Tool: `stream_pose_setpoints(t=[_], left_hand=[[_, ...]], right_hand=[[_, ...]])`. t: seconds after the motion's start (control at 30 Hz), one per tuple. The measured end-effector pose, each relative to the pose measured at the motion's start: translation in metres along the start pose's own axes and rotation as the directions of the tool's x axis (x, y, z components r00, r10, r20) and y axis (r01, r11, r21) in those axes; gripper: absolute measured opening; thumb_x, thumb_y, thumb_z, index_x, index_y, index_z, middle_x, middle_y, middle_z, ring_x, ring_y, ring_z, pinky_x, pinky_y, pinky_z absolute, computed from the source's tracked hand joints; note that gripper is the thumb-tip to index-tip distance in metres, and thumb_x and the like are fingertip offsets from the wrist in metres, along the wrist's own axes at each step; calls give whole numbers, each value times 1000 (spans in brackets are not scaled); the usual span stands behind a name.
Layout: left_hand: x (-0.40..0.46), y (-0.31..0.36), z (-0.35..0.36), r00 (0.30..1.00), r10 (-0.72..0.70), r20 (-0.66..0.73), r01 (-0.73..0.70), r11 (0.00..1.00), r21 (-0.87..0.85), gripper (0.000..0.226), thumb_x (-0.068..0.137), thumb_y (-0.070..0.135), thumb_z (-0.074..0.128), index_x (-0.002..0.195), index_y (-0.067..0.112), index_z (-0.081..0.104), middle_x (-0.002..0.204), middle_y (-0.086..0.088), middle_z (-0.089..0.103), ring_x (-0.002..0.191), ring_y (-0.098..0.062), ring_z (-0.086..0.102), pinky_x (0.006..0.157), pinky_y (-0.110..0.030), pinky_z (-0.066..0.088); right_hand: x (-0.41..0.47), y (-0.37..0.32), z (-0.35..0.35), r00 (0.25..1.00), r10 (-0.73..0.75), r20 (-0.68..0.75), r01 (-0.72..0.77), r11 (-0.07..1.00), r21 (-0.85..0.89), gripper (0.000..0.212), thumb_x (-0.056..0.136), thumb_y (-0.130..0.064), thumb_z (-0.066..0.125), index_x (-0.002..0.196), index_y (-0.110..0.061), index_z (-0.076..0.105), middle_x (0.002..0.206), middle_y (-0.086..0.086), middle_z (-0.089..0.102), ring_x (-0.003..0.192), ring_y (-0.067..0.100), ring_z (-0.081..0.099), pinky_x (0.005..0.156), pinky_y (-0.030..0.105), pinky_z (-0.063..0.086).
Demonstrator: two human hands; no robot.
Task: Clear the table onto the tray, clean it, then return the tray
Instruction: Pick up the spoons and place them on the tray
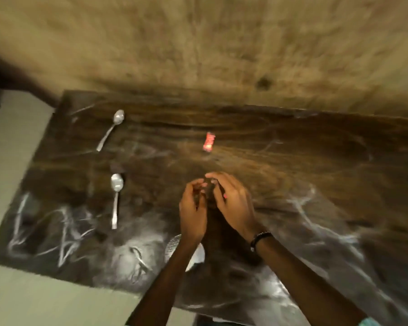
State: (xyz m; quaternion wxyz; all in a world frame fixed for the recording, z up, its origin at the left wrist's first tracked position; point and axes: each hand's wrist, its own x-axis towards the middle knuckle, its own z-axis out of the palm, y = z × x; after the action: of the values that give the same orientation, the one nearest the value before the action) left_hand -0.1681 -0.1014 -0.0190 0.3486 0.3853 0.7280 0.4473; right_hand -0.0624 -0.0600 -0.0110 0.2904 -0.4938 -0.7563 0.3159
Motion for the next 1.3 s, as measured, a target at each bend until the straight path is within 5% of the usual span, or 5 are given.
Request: stream_pose_setpoints(t=[0.43, 0.63, 0.87, 1.17, 1.3], left_hand=[[104, -79, -163, 913, -166, -372, 229, 964, 133, 19, 90, -2, 53, 108, -7, 55, 111, -23, 57, 106, -35, 53, 95, -49, 42], [135, -97, -167, 899, -235, -368, 329, 920, 215, 33, 84, 10, 68, 110, -7, 55, 118, -26, 52, 111, -38, 46, 88, -28, 32], [146, -116, -169, 915, -272, -299, 354, 896, 268, 32, 83, 15, 70, 108, -2, 61, 113, -22, 59, 106, -36, 51, 88, -36, 38], [169, -94, -189, 848, -425, -317, 311, 883, -352, 9, 85, 11, 67, 88, 2, 65, 66, -4, 65, 53, -13, 64, 51, -28, 55], [178, -83, -201, 860, -407, -307, 261, 870, -419, 14, 85, 11, 67, 93, 0, 65, 66, -4, 62, 48, -6, 60, 46, -20, 51]], right_hand=[[52, -71, 158, 980, -52, 190, 45, 998, 42, 30, 87, 2, 54, 109, -13, 68, 104, -1, 68, 91, 12, 64, 79, 29, 54], [79, -66, 176, 979, -18, 203, 14, 1000, 22, 28, 90, 0, 52, 109, -14, 67, 104, -2, 68, 93, 10, 63, 78, 31, 55], [100, -63, 192, 977, -12, 214, 3, 999, 42, 28, 90, 1, 52, 109, -13, 67, 105, -2, 68, 94, 9, 63, 78, 30, 55], [161, -68, 212, 969, -22, 245, 12, 999, 41, 30, 93, -1, 49, 118, -11, 63, 115, 4, 66, 100, 14, 63, 85, 34, 54], [219, -74, 232, 955, -53, 291, 94, 987, -129, 45, 92, 0, 48, 136, -11, 50, 140, 9, 49, 127, 23, 47, 109, 32, 38]])
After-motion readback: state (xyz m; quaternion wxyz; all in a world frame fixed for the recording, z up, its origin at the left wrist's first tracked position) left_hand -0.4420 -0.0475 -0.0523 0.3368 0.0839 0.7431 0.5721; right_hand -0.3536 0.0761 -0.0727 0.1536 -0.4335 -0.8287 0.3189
